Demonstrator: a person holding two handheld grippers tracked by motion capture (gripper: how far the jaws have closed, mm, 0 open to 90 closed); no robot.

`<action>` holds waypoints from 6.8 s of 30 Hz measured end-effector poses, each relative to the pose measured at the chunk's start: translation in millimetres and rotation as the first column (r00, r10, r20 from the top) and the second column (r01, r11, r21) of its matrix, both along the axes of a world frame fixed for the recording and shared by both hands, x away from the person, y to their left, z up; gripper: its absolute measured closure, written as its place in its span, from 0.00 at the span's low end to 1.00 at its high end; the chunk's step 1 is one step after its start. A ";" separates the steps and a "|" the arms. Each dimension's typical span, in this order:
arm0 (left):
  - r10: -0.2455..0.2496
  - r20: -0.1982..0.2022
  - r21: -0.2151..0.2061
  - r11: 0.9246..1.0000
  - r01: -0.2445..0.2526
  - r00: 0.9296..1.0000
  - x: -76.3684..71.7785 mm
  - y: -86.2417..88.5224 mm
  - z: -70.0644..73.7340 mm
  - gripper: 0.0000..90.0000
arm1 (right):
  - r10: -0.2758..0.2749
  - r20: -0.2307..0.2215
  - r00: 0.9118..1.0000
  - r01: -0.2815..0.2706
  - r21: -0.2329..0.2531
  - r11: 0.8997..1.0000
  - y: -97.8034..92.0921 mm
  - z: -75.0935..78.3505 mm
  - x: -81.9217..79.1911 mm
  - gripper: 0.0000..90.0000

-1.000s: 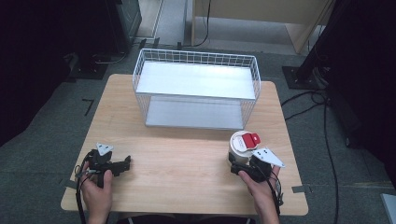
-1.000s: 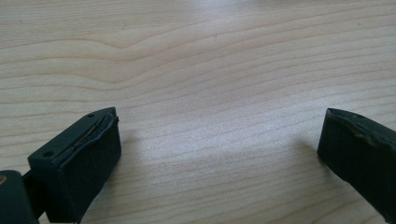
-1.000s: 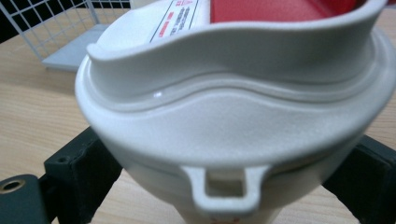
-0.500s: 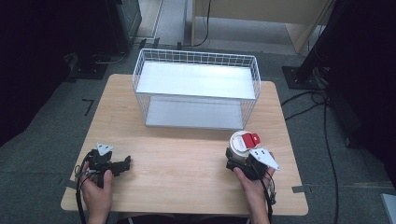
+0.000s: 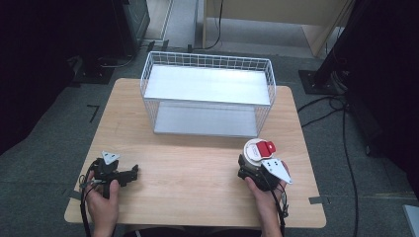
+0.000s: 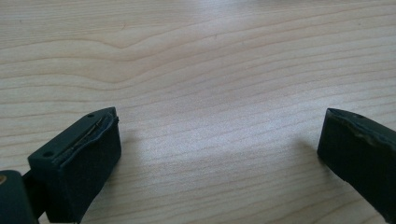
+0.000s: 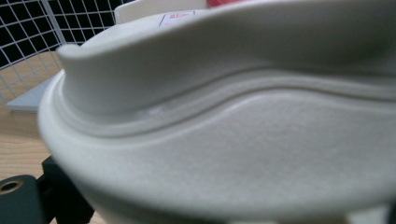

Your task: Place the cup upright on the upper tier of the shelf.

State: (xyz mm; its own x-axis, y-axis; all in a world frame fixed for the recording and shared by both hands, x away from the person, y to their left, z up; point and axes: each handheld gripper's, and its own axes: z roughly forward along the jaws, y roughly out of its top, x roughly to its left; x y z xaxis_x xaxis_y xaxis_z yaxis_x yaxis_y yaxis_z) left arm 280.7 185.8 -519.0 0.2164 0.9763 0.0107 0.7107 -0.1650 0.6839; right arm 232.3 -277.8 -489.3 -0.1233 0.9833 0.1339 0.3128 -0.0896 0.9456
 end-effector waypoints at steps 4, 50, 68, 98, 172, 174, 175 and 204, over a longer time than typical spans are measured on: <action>0.000 0.000 0.000 1.000 0.000 1.000 0.0 0.0 0.0 0.00 | 0.014 0.021 1.000 -0.014 0.006 1.000 -0.4 -1.7 -1.8 0.06; 0.000 0.000 0.000 1.000 0.000 1.000 0.1 0.0 0.1 0.00 | 0.142 0.274 0.951 -0.143 -0.017 0.990 41.6 127.5 40.9 0.06; -0.004 0.001 0.001 1.000 0.004 1.000 0.6 0.0 0.0 0.00 | 0.152 0.325 0.933 -0.152 -0.027 0.988 61.7 174.1 79.6 0.06; -0.005 0.003 0.002 1.000 0.005 1.000 0.6 0.1 0.0 0.00 | 0.143 0.289 0.947 -0.140 -0.034 0.990 91.0 191.3 162.2 0.06; -0.004 0.003 0.003 1.000 0.004 1.000 0.6 0.1 -0.1 0.00 | 0.207 0.242 0.948 -0.201 -0.049 0.978 73.9 150.9 149.8 0.02; -0.004 0.003 0.003 1.000 0.004 1.000 0.6 0.1 0.0 0.00 | 0.208 0.243 0.947 -0.202 -0.051 0.978 70.2 147.2 143.4 0.02; -0.004 0.003 0.003 1.000 0.004 1.000 0.6 0.1 0.0 0.00 | 0.208 0.243 0.947 -0.202 -0.051 0.978 70.2 147.2 143.4 0.02; -0.003 0.003 0.001 1.000 0.003 1.000 0.6 0.0 -0.2 0.00 | 0.183 0.180 0.966 -0.164 -0.115 0.980 4.2 86.5 70.5 0.02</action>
